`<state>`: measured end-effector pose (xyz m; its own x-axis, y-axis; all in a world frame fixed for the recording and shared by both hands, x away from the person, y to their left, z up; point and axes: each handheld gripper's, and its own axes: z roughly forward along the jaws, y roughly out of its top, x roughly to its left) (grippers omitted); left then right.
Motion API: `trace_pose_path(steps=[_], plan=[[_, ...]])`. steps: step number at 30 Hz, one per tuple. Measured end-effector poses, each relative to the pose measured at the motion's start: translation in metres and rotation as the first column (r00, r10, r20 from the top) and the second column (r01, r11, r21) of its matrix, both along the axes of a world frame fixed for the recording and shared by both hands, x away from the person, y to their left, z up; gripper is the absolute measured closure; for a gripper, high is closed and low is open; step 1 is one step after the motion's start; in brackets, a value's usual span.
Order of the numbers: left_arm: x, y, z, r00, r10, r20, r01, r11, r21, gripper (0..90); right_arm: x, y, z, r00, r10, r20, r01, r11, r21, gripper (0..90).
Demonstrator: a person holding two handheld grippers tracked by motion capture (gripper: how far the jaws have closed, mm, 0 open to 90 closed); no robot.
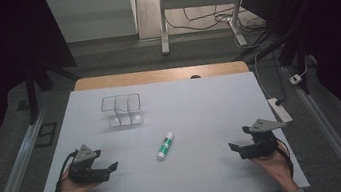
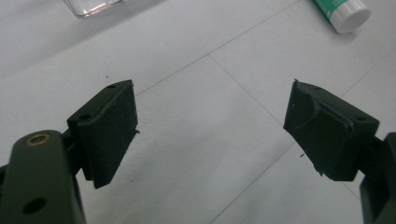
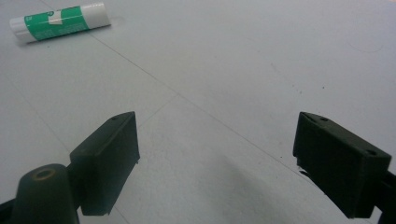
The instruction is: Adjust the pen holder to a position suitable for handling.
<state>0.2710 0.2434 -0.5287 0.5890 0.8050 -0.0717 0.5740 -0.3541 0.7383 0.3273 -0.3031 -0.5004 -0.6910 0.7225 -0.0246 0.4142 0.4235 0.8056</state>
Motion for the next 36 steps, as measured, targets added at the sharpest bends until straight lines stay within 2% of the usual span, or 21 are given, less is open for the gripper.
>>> trace_pose_path(steps=[22, 36], plan=[[0.003, 0.001, 0.002, 1.0, -0.005, -0.006, 0.005, 1.0, 0.0, 18.0, 0.001, 0.002, -0.002, 1.0, 0.003, 0.0, -0.003, 1.0, -0.016, 16.1], [0.016, 0.005, 0.006, 0.9997, 0.022, -0.004, -0.022, 0.9997, -0.008, 20.4, 0.002, 0.003, -0.002, 0.9999, 0.016, 0.002, -0.016, 1.0, -0.023, 18.0]])
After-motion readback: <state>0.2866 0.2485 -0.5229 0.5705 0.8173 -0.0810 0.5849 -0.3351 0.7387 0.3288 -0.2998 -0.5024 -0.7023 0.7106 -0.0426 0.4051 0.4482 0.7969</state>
